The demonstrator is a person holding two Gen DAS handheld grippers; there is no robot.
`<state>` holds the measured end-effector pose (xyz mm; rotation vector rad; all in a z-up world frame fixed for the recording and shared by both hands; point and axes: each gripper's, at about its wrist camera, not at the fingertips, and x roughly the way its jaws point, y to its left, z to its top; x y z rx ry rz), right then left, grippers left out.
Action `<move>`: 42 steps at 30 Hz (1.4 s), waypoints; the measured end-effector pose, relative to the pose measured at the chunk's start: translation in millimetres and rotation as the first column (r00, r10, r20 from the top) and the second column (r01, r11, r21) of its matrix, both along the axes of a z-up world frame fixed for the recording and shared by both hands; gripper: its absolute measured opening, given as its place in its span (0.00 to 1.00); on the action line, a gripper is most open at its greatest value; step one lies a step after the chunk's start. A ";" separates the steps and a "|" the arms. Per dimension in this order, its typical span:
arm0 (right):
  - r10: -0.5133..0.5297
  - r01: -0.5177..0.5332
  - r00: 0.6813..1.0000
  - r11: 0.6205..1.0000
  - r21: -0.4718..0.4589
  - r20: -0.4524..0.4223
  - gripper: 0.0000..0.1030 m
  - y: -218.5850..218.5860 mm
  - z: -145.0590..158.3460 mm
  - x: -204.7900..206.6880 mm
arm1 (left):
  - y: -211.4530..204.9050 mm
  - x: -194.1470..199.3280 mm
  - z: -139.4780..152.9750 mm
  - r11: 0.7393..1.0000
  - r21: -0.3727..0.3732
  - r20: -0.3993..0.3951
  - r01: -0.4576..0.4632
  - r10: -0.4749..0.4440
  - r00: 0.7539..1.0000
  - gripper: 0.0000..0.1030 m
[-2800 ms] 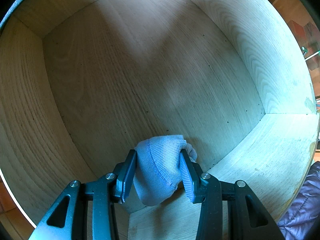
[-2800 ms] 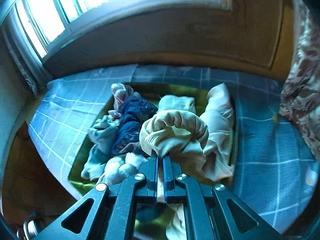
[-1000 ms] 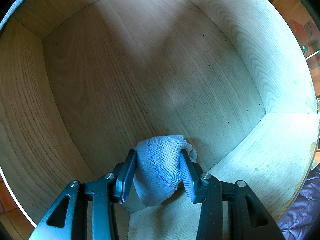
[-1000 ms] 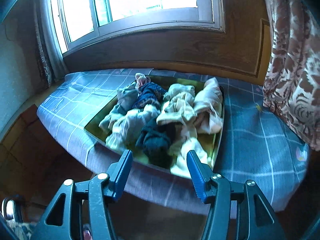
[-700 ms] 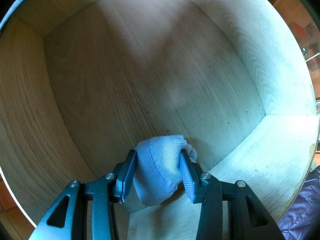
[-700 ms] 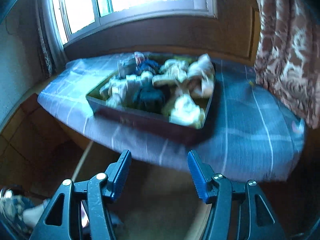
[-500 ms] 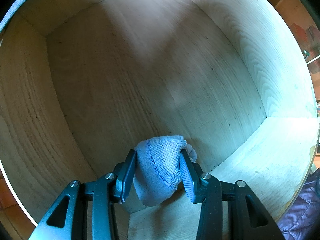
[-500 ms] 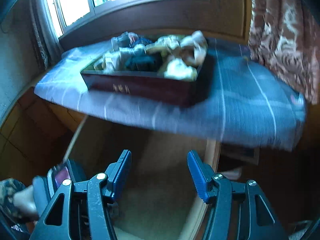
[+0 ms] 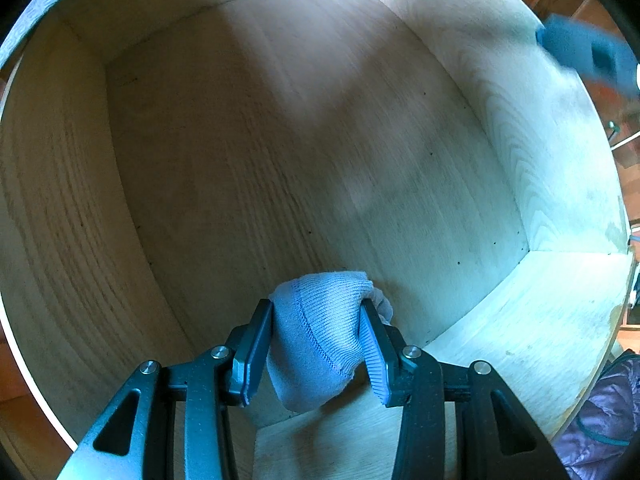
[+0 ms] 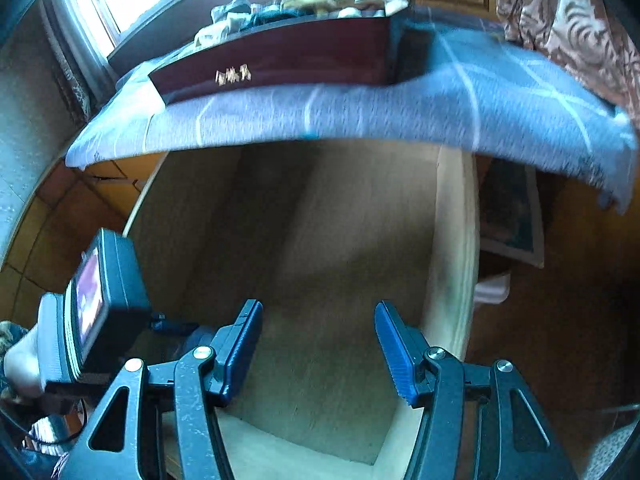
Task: Take underwear out of drawer
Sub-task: 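Withdraw the right tool to the drawer while the left carries the blue sock up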
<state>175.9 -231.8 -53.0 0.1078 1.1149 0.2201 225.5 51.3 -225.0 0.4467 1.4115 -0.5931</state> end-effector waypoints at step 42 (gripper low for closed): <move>-0.031 0.018 0.981 0.997 -0.071 -0.190 0.67 56.7 -84.2 -16.4 | 61.4 0.2 167.8 0.896 -0.413 0.405 -0.165 0.343 0.847 0.41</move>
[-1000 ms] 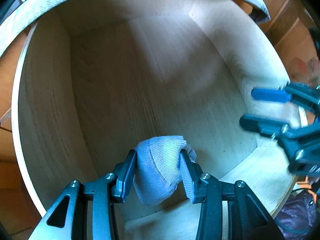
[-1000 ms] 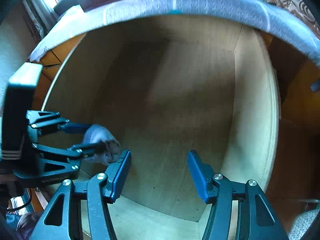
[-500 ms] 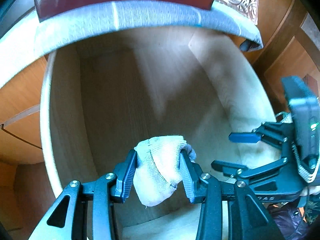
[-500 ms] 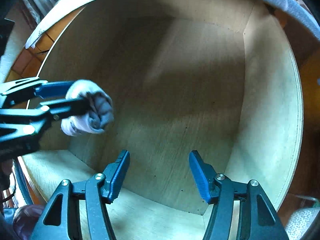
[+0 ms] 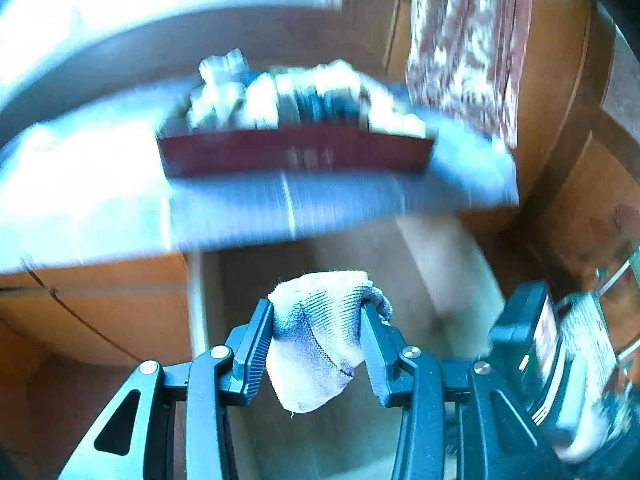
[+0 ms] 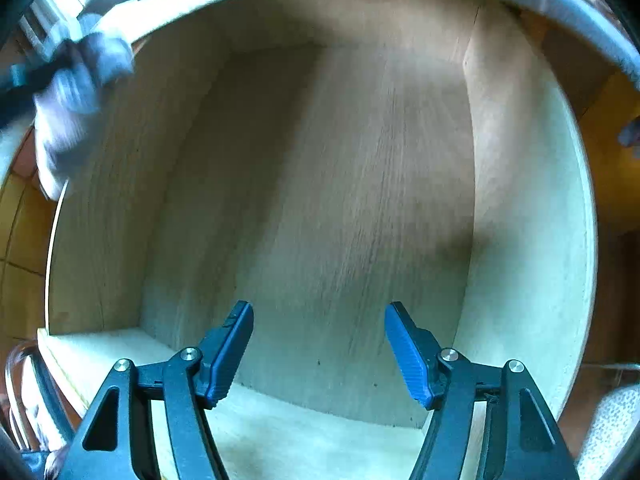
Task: Take underwear out of drawer
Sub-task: 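Withdraw the right tool to the drawer while the left carries the blue sock up, then lower the blue sock into the tin box with the left gripper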
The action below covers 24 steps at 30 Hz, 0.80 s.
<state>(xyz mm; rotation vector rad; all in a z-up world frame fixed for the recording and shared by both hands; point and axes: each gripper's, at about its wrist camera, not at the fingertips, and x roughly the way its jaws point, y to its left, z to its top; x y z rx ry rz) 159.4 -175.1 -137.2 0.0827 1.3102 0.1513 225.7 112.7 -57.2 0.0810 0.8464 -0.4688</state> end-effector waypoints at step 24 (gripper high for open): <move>0.021 -0.002 0.966 0.997 -0.076 0.259 0.70 22.1 49.8 11.7 | -36.3 174.7 89.4 0.973 -0.051 0.251 -0.227 0.233 0.940 0.42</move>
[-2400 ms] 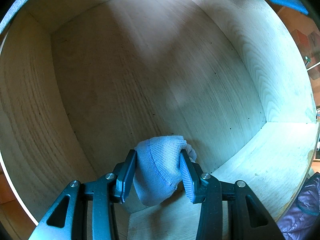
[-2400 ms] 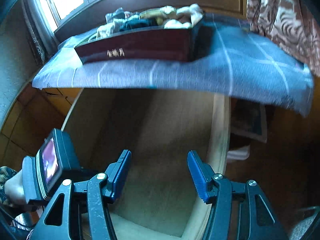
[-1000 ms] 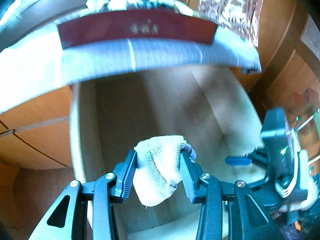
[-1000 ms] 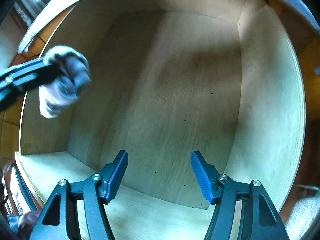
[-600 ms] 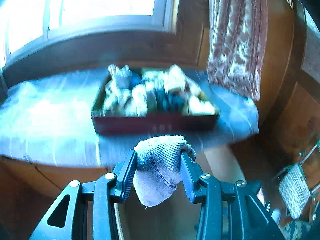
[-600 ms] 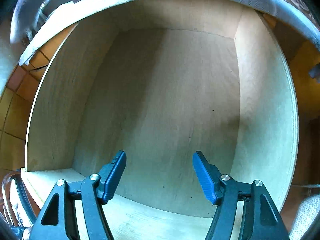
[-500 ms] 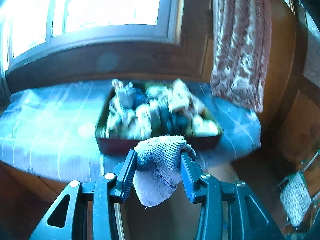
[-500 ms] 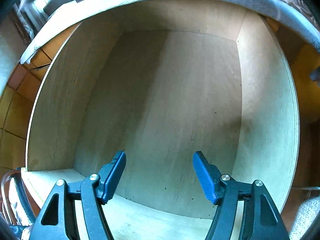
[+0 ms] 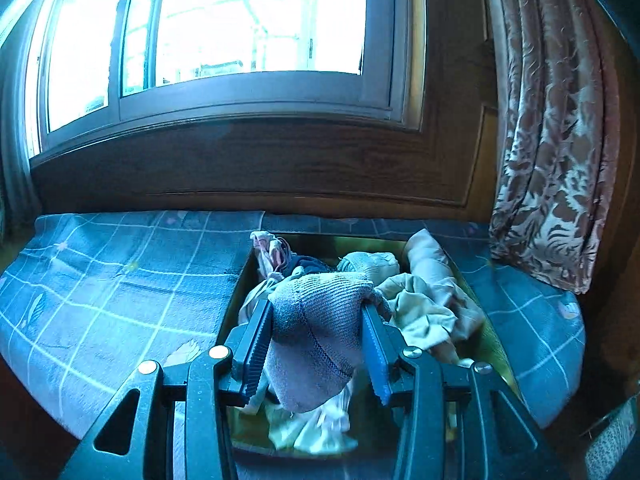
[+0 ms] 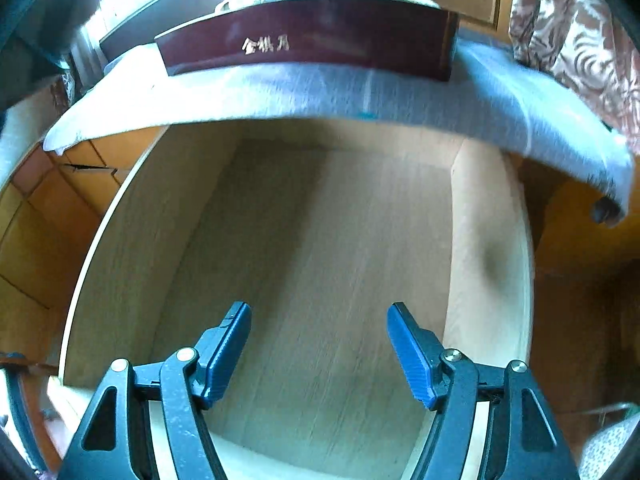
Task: Take underwear out of drawer
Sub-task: 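Lower the blue sock into the tin box with the left gripper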
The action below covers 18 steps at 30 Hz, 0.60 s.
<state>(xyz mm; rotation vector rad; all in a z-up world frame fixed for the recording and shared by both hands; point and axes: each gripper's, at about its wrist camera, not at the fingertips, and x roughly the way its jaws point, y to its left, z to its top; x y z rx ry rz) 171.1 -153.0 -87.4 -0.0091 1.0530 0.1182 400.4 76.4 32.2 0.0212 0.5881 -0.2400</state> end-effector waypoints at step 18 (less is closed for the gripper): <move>-0.014 0.015 1.000 0.999 0.033 -0.027 0.70 -15.7 9.0 50.6 | -32.9 52.4 -37.0 0.996 0.092 -0.018 -0.010 0.012 1.000 0.50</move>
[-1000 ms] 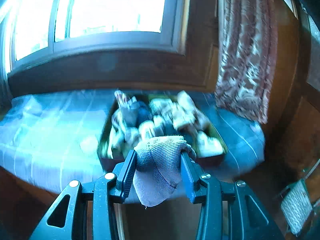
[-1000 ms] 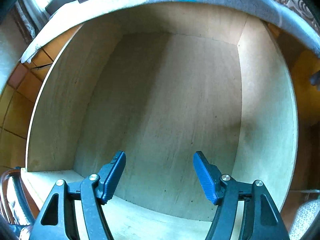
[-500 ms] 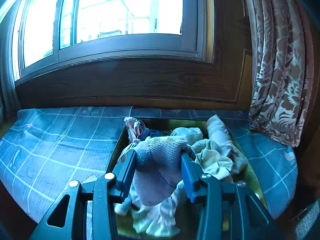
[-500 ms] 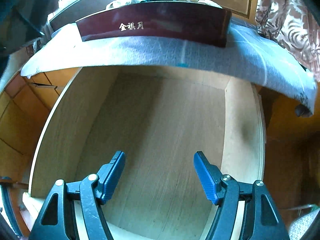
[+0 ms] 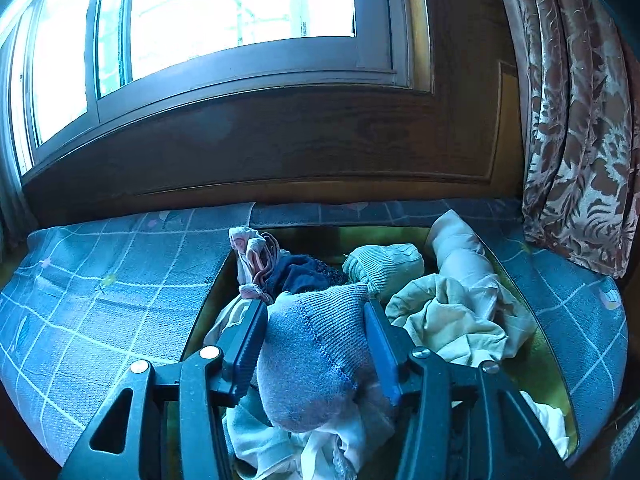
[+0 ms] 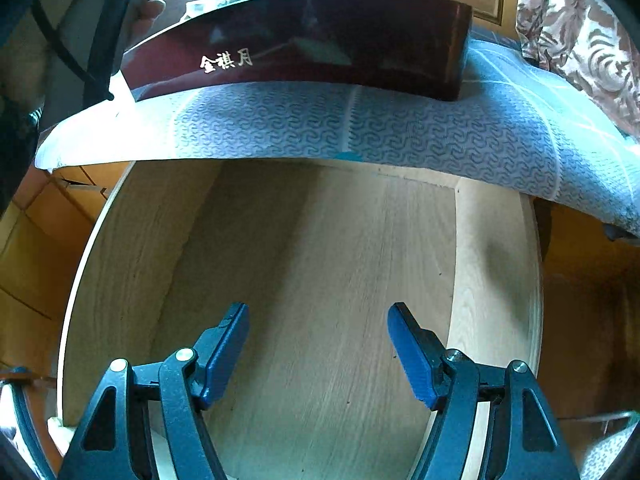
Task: Take underwear out of drawer
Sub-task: 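Lower the blue sock into the tin box with the left gripper, then open the left gripper to release the blue sock in the tin box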
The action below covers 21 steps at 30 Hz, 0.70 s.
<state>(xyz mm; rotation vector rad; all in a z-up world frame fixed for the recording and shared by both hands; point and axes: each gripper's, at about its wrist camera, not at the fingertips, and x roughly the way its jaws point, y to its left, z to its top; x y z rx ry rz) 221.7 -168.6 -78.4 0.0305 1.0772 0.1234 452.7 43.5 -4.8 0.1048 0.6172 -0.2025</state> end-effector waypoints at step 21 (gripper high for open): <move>-0.022 0.026 0.995 0.999 -0.038 0.094 0.76 -5.9 30.4 12.9 | 24.2 -40.6 11.2 1.000 -0.014 0.072 -0.009 0.010 0.997 0.78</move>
